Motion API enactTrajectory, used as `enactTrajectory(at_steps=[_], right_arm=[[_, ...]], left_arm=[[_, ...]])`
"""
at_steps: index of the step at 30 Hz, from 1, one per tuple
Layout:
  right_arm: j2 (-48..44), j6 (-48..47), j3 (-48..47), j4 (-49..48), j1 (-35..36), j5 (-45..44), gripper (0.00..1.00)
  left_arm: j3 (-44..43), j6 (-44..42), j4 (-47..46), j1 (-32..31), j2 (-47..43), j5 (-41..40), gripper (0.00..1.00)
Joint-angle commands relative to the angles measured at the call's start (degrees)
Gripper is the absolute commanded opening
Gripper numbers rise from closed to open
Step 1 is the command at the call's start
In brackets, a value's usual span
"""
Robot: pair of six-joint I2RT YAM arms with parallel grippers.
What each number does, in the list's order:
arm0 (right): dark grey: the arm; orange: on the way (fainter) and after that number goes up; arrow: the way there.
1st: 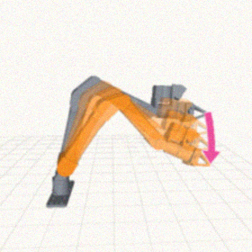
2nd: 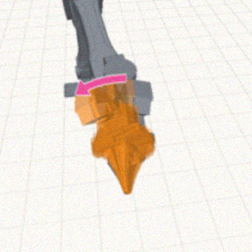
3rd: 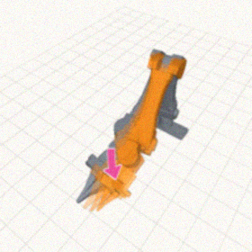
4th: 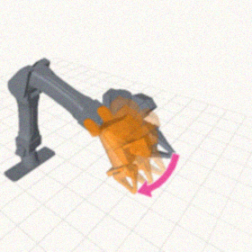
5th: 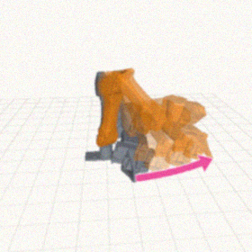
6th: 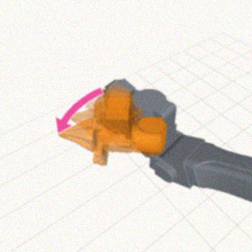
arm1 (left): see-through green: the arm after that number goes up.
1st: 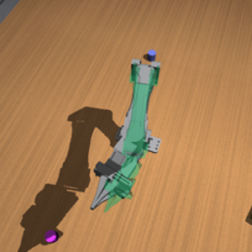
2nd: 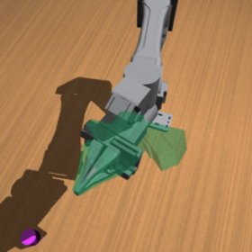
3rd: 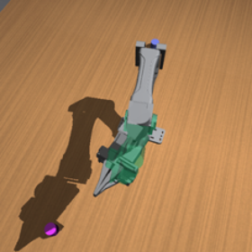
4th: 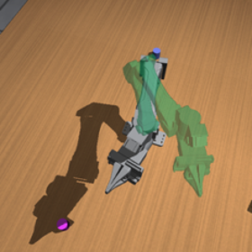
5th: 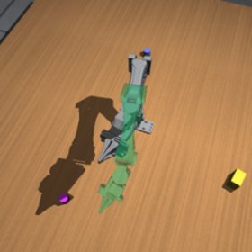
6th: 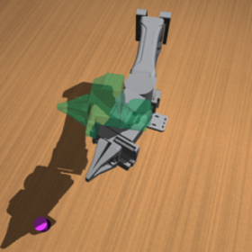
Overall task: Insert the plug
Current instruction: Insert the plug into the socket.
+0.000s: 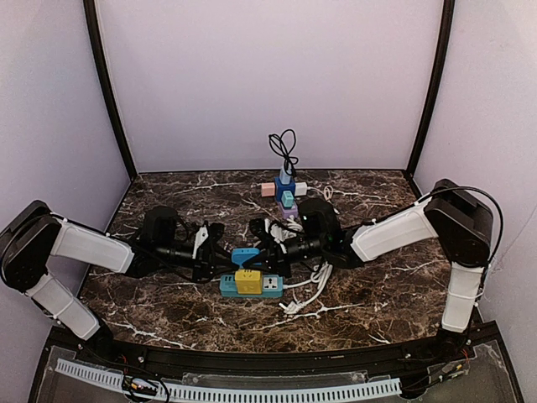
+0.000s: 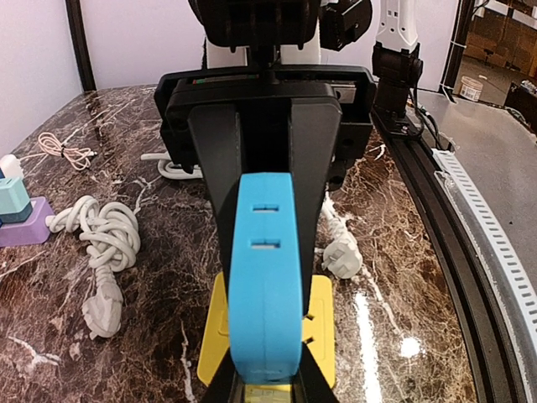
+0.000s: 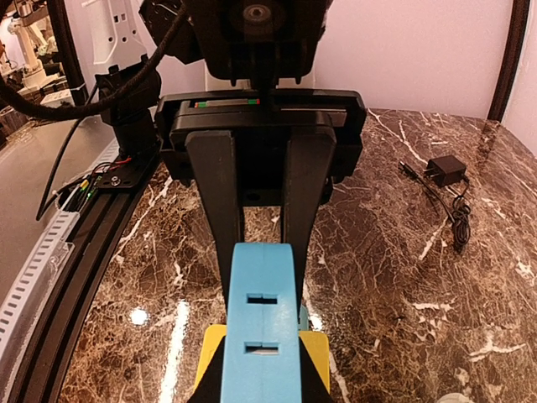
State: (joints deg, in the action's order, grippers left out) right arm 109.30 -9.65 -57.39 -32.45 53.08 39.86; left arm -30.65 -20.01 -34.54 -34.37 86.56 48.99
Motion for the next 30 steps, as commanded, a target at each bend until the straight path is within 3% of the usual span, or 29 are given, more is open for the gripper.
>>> enactTrajectory(at_steps=[1,2,4,9,23,30], right_arm=[[-0.2,-0.7,1.0,2.4,0.0,1.6,0.0],[-0.3,-0.7,1.5,1.6,0.0,1.5,0.0],[-0.2,-0.3,2.3,-0.2,0.0,1.3,0.0],[0.9,-1.2,3.6,-1.5,0.2,0.4,0.0],[3.4,-3.4,4.3,1.5,2.8,-4.0,0.0],[3.3,-3.3,6.1,4.6,2.6,-4.9,0.0]], left_arm=[[-0.5,-0.9,-0.6,-0.5,0.7,-1.9,0.05],[-0.2,-0.9,-0.9,-0.5,0.7,-2.1,0.14],[0.1,-1.1,-1.6,-0.5,0.8,-2.2,0.22],[-0.1,-0.7,-1.6,-0.5,1.4,-1.6,0.29],[-0.1,-1.2,-0.1,-1.0,2.4,-2.1,0.27],[0.1,-1.6,0.4,-1.0,2.6,-1.5,0.16]])
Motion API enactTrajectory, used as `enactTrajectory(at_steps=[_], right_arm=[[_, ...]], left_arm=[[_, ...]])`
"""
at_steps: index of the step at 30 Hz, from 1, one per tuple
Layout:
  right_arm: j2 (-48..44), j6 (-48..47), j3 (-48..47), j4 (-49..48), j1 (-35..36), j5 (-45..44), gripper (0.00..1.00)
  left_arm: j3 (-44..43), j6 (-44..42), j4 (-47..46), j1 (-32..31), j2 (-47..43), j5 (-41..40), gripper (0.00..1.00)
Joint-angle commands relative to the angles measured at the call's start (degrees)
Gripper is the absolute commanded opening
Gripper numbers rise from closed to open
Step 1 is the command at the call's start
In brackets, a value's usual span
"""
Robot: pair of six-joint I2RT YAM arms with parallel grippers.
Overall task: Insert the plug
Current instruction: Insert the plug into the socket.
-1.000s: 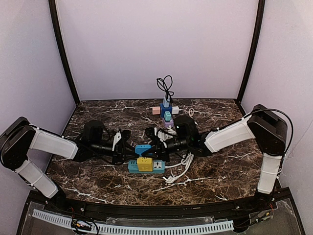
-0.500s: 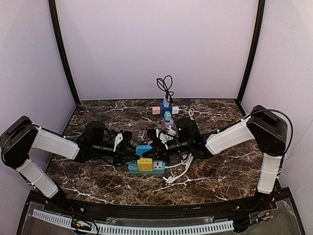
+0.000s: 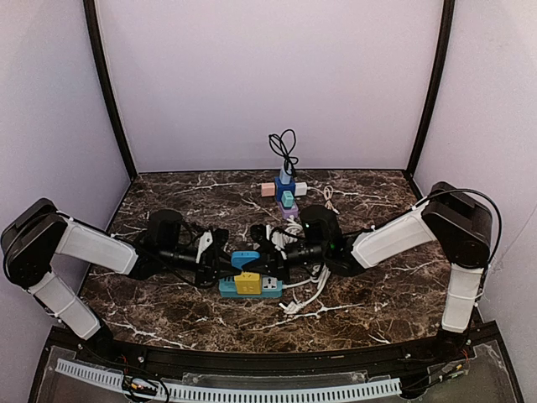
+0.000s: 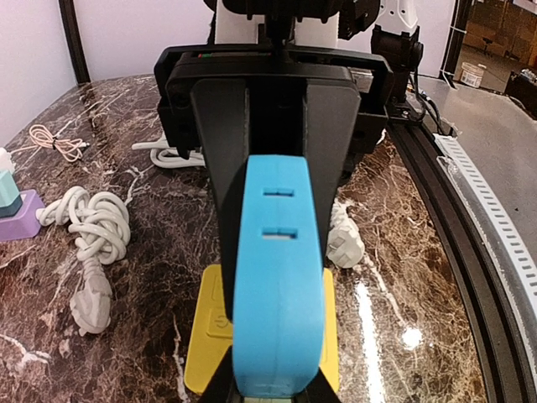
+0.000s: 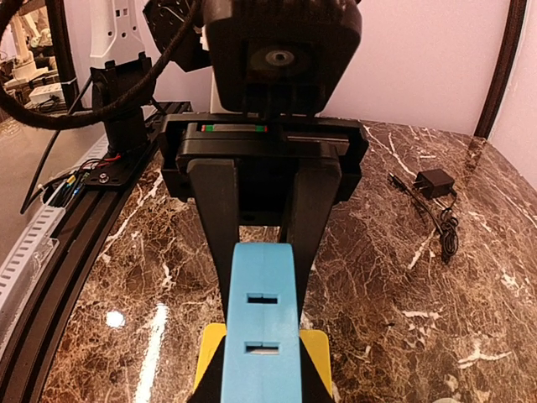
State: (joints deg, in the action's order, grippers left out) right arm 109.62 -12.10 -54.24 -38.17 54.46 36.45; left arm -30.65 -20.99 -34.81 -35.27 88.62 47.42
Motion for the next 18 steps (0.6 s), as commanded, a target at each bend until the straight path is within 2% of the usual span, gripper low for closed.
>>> enactTrajectory(at_steps=[1,6,8,11,18], right_arm=[[3.0,-1.2,2.8,10.9,1.0,-1.5,0.0],[3.8,-1.7,2.4,14.5,-0.2,0.1,0.0],[4.5,-1.8,1.7,16.2,-0.6,0.4,0.0],[5.0,-2.1,1.1,17.8,-0.6,0.3,0.0],[6.0,-1.6,2.7,17.3,-0.5,-1.1,0.0]], left_arm=[[0.2,-0.7,0.5,-0.2,0.6,0.2,0.15],[0.0,-0.6,0.4,-0.2,0.6,0.5,0.12],[0.0,-0.4,0.3,-0.2,0.5,0.5,0.14],[-0.3,0.1,0.1,-0.3,0.0,1.1,0.23],[-1.5,0.8,2.7,-0.2,-2.2,0.9,0.31]])
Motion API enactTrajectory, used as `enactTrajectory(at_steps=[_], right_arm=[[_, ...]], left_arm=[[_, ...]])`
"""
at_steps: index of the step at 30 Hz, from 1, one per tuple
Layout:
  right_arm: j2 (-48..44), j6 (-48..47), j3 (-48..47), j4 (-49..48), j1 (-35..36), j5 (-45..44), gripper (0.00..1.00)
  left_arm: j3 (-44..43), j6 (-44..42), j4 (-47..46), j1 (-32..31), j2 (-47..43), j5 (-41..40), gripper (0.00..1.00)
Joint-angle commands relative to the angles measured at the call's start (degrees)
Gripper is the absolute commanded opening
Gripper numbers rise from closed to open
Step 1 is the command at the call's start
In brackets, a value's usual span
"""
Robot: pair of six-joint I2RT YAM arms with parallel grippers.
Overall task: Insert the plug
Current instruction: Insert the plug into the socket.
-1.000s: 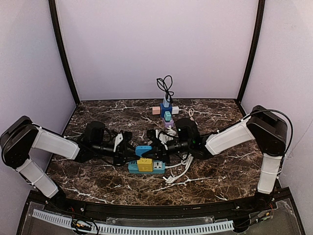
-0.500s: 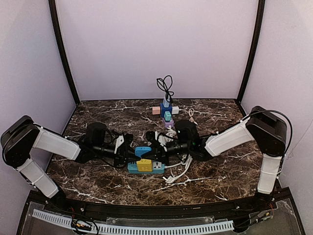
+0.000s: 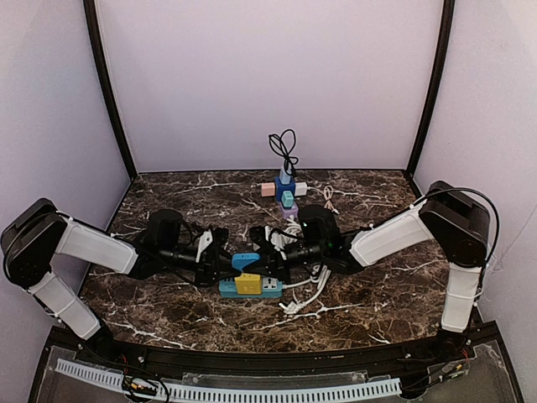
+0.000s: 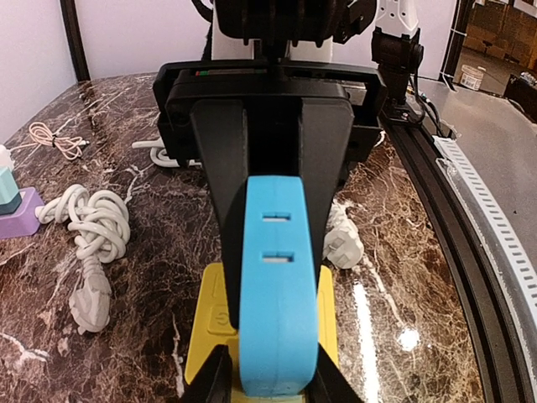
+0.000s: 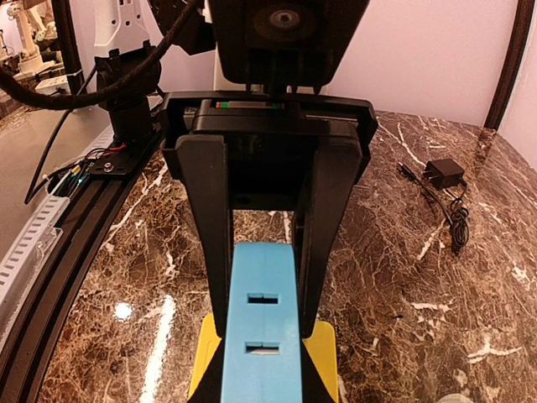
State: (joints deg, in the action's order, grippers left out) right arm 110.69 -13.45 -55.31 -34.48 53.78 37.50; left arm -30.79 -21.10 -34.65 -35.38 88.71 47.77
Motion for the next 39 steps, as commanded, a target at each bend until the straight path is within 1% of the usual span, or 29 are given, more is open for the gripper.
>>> enactTrajectory(at_steps=[1,2,5,6,8,9,10,12,14,16,18,19,21,24,25,27,30,31,32,33,34,35,36,37,38,39], right_arm=[[5.0,-0.1,3.9,13.5,0.1,-2.1,0.0],[5.0,0.0,4.0,13.5,0.1,-2.1,0.0],[5.0,-0.2,4.8,13.6,0.1,-2.9,0.0],[5.1,-0.2,5.0,13.7,0.1,-3.2,0.0],[5.3,-0.5,4.6,14.2,0.1,-3.5,0.0],[5.3,-0.7,3.9,15.1,0.0,-3.5,0.03],[5.0,-0.9,3.0,16.3,0.1,-3.5,0.09],[4.0,-1.2,1.5,17.4,0.1,-3.6,0.24],[2.3,-1.6,0.6,17.4,0.1,-3.5,0.36],[0.5,-1.9,-0.1,17.2,0.1,-3.5,0.46],[-1.3,-1.9,-0.5,16.9,0.1,-3.4,0.52],[-2.2,-2.0,-0.6,16.7,0.1,-3.5,0.57],[-3.9,-2.0,-0.7,16.1,0.1,-3.9,0.69],[-6.2,-2.4,-1.1,15.9,0.1,-5.0,0.84],[-6.9,-2.5,-1.2,15.7,0.1,-5.5,0.96],[-8.2,-2.4,-1.7,15.6,0.0,-6.6,0.99],[-10.6,-2.1,-1.7,14.4,-0.2,-7.9,0.99],[-11.5,-1.8,-1.6,13.7,-0.3,-8.4,0.99],[-12.5,-1.5,-1.4,13.0,-0.5,-8.8,0.99],[-13.9,-0.9,-1.3,12.4,-0.6,-9.2,0.99],[-15.0,-0.1,-1.3,12.0,-1.0,-9.6,0.99],[-16.1,1.2,-1.3,11.7,-1.4,-10.3,0.98],[-17.1,2.5,-1.4,11.5,-1.7,-11.9,0.99],[-18.0,4.3,-1.6,11.5,-2.1,-14.0,0.99],[-18.6,6.1,-2.1,12.1,-2.4,-17.0,0.99],[-19.1,7.8,-2.9,13.3,-2.6,-20.7,0.99]], left_arm=[[-1.4,1.0,3.2,-0.1,-2.3,0.3,0.31],[-1.5,1.0,3.5,-0.1,-2.6,0.2,0.32],[-1.5,1.1,4.9,-0.1,-3.7,-0.2,0.39],[-1.6,1.1,5.1,-0.1,-4.0,-0.5,0.44],[-1.7,1.0,6.7,-0.1,-5.0,-1.3,0.5],[-2.0,0.7,7.2,-0.1,-5.7,-1.8,0.52],[-2.1,0.5,8.7,-0.1,-6.2,-2.4,0.57],[-2.5,-1.2,11.4,-0.1,-7.6,-3.3,0.63],[-3.0,-2.7,14.6,-0.1,-9.4,-4.2,0.68],[-3.4,-4.1,18.0,-0.1,-11.2,-5.2,0.71],[-3.7,-4.9,20.9,-0.1,-13.1,-6.3,0.72],[-3.9,-5.2,21.8,-0.1,-14.2,-6.6,0.73],[-4.3,-5.7,24.4,0.0,-16.0,-7.8,0.74],[-5.2,-5.7,28.8,0.2,-18.1,-10.4,0.75],[-5.8,-5.6,29.8,0.4,-19.1,-11.2,0.75],[-7.0,-4.7,33.0,0.9,-20.6,-15.5,0.76],[-10.4,-3.1,41.8,2.4,-22.3,-19.4,0.77],[-11.3,-2.6,43.6,3.8,-22.4,-21.4,0.78],[-13.5,-1.3,47.6,4.6,-22.1,-22.6,0.78],[-14.7,-0.2,49.4,6.6,-21.8,-25.9,0.78],[-17.5,2.5,53.0,7.5,-20.6,-28.0,0.78],[-19.1,5.7,56.3,9.8,-19.7,-33.5,0.78],[-22.3,7.6,58.0,10.8,-17.7,-36.9,0.78],[-24.3,11.5,61.2,13.2,-16.2,-43.7,0.77],[-28.2,13.5,63.1,15.5,-13.2,-47.7,0.77],[-30.3,17.1,66.6,16.7,-11.5,-53.9,0.75]])
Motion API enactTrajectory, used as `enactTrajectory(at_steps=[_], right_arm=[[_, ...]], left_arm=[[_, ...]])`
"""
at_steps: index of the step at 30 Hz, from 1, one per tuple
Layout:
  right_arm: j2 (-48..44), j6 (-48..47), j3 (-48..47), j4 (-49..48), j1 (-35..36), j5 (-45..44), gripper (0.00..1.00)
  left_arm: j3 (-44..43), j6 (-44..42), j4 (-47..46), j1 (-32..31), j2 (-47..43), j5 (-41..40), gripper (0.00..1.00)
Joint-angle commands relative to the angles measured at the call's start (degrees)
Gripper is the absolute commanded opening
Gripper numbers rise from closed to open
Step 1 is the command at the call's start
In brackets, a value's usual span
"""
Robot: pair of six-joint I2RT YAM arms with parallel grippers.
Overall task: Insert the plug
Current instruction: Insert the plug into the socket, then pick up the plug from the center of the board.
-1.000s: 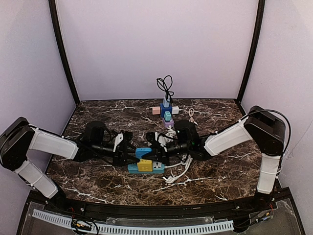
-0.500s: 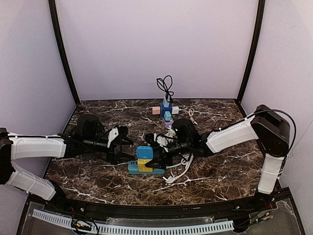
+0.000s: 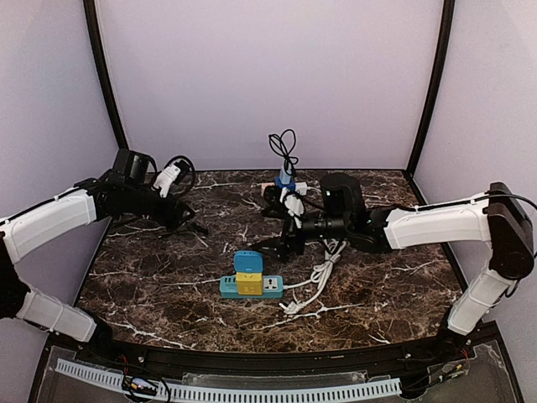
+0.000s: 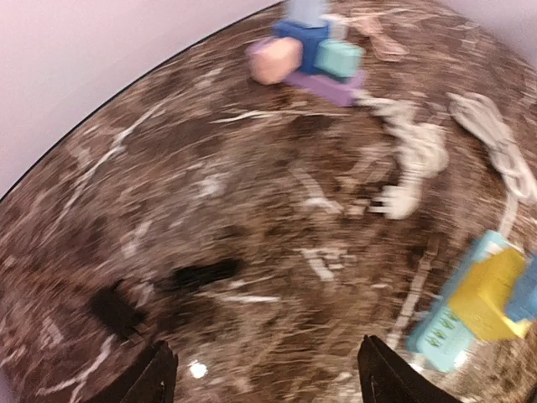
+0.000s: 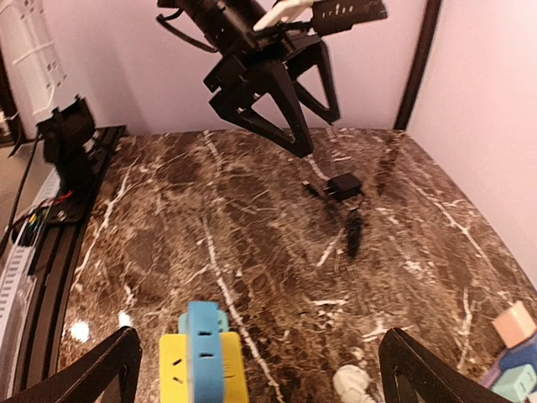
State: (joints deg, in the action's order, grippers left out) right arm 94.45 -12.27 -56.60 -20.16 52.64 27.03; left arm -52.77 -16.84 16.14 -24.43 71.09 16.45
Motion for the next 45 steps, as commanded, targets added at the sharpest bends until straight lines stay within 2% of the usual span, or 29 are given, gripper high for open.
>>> enactTrajectory(at_steps=[1,4,6,9,12,16,22,26,35,39,45], right_arm=[[-2.9,8.3,-2.6,0.8,-1.6,-13.7,0.99],[-2.8,13.4,-5.3,6.2,-1.6,-25.5,0.99],[-2.8,16.2,-5.6,8.2,-1.7,-30.3,0.99],[-3.4,18.1,-4.2,8.6,-1.7,-31.6,0.99],[-3.5,18.8,-3.5,9.2,-1.7,-31.1,0.99],[-2.3,18.1,-4.0,9.8,-1.7,-31.0,0.99],[1.5,16.8,-7.5,11.7,-1.7,-30.1,0.99],[2.7,16.4,-8.3,11.9,-1.7,-29.5,0.99],[3.4,15.9,-8.3,12.5,-1.7,-30.0,0.99],[3.1,15.7,-8.2,12.5,-1.7,-29.8,0.99],[2.7,15.7,-7.8,12.3,-1.7,-29.9,0.99]], left_arm=[[-12.5,14.4,17.5,7.5,9.6,-25.0,0.72],[-21.7,23.0,26.7,9.7,18.2,-32.1,0.71],[-33.1,26.5,31.8,10.3,28.5,-32.9,0.74],[-42.5,27.6,35.1,11.1,37.6,-33.1,0.82],[-47.8,28.5,35.4,12.2,44.8,-34.4,0.83],[-49.7,29.6,33.9,13.6,49.6,-33.4,0.82],[-49.1,33.2,33.9,14.5,52.8,-30.0,0.68],[-48.6,34.7,32.8,14.8,54.4,-28.4,0.65],[-47.2,39.2,34.8,14.8,54.0,-23.3,0.66],[-45.7,39.3,34.3,14.8,54.0,-23.7,0.57],[-44.1,39.5,34.0,14.8,54.0,-22.5,0.52]])
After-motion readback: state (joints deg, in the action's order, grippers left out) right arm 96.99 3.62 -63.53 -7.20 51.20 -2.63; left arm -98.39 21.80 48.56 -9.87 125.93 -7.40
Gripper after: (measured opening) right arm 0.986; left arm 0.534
